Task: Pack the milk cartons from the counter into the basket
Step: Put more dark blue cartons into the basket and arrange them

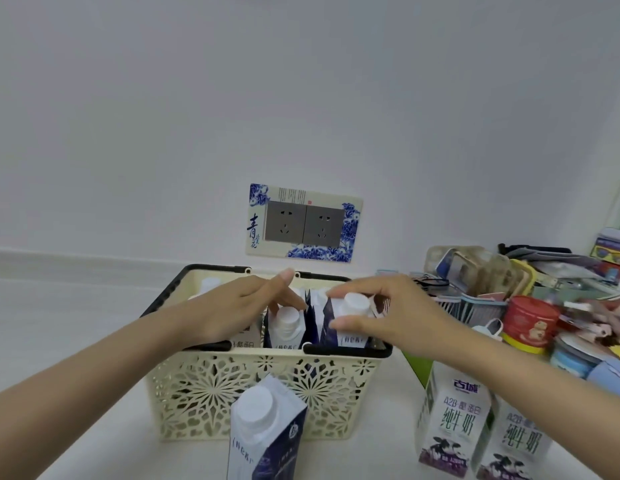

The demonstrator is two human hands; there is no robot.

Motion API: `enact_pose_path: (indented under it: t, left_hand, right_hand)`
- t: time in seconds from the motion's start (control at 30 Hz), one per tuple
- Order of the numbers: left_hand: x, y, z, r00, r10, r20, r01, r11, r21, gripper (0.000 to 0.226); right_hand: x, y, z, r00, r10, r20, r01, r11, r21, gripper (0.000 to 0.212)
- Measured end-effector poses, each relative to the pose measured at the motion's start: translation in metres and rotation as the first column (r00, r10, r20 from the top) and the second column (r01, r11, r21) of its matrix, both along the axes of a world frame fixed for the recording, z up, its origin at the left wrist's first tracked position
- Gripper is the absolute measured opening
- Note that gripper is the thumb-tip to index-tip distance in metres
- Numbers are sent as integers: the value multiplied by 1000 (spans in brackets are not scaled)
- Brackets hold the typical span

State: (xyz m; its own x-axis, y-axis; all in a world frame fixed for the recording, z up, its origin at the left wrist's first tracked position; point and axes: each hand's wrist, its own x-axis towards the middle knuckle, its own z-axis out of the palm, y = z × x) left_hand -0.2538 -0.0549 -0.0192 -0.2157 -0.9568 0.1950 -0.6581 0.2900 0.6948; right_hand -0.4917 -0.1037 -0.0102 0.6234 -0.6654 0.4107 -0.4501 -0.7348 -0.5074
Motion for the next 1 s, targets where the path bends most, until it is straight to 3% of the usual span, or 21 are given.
enact_pose_path:
  t: [0.13,0.53,0.7,0.8,0.87,0.93,1.0]
  left_hand:
    - [-1,0,0,1000,-2,16,2,1000,-8,63]
    - [-1,3,0,998,-3,60,4,1000,-23,58]
    - [7,12,2,997,7,80,-1,998,-69,58]
    - [18,25,1,997,10,79,-2,995,-98,63]
    - [25,36,-2,997,-6,73,12,996,-88,63]
    - [30,49,-6,996,4,88,2,998,-70,58]
    - [35,59,-10,996,38,86,-33,998,-59,56]
  right_hand:
    - [-3,1,-16,998,-21,58,16,997,75,39]
    - [-4,8,-16,999,33,17,-36,976,214,42]
    - [5,36,-12,984,-38,176,25,997,77,36]
    - [21,69,-13,958,77,276,-87,996,25,28]
    - [32,90,-19,966,137,218,-158,984,80,24]
    - [42,104,-28,983,150,105,-166,973,162,37]
    - [47,110,-35,993,111,34,-115,984,135,48]
